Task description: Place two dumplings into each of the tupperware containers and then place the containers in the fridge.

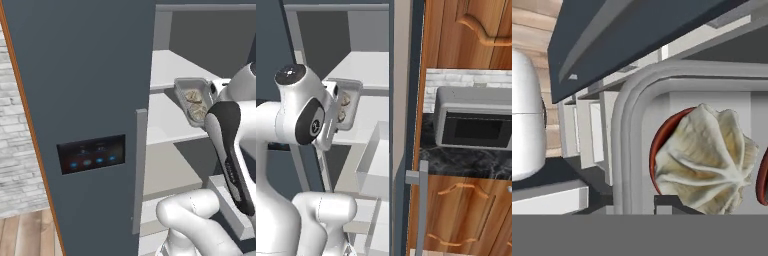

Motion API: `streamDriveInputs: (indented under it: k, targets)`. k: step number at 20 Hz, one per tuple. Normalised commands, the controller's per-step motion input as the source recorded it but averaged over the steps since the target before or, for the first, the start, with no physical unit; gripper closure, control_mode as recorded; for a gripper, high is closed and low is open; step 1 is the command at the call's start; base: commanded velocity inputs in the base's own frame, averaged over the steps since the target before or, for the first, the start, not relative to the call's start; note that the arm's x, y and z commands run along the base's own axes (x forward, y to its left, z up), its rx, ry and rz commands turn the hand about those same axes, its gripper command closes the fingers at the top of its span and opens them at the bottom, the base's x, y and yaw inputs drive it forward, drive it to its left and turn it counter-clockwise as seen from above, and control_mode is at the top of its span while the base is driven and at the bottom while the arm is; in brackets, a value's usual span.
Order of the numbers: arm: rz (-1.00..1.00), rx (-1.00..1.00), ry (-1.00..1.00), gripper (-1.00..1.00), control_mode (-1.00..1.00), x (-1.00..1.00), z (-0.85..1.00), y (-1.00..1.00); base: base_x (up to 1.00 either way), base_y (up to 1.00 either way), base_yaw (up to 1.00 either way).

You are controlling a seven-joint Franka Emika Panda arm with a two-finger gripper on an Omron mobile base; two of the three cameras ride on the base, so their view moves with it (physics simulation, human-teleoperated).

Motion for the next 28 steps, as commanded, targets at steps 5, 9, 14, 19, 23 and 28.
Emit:
streamDriveInputs:
  k: [5,9,14,19,23,28]
  targets:
    - [0.09,0.01,0.05,1.0,-1.0,0.98,0.52,0.01,0.0,0.0,0.0]
    - [0.05,0.0,0.17,1.0,-1.0,1.0,0.28,0.01,0.0,0.0,0.0]
    - [0.05,0.0,0.08,1.0,-1.0,0.94,0.12,0.03,0.0,0.0,0.0]
    - [0.04,0.0,0.0,1.0,-1.0,0.95,-0.02,0.0,0.0,0.0,0.0]
    - [0.05,0.0,0.0,1.0,-1.0,0.95,-0.05,0.0,0.0,0.0,0.0]
    - [0.08,0.0,0.01,1.0,-1.0,0.69,-0.21,0.0,0.0,0.0,0.0]
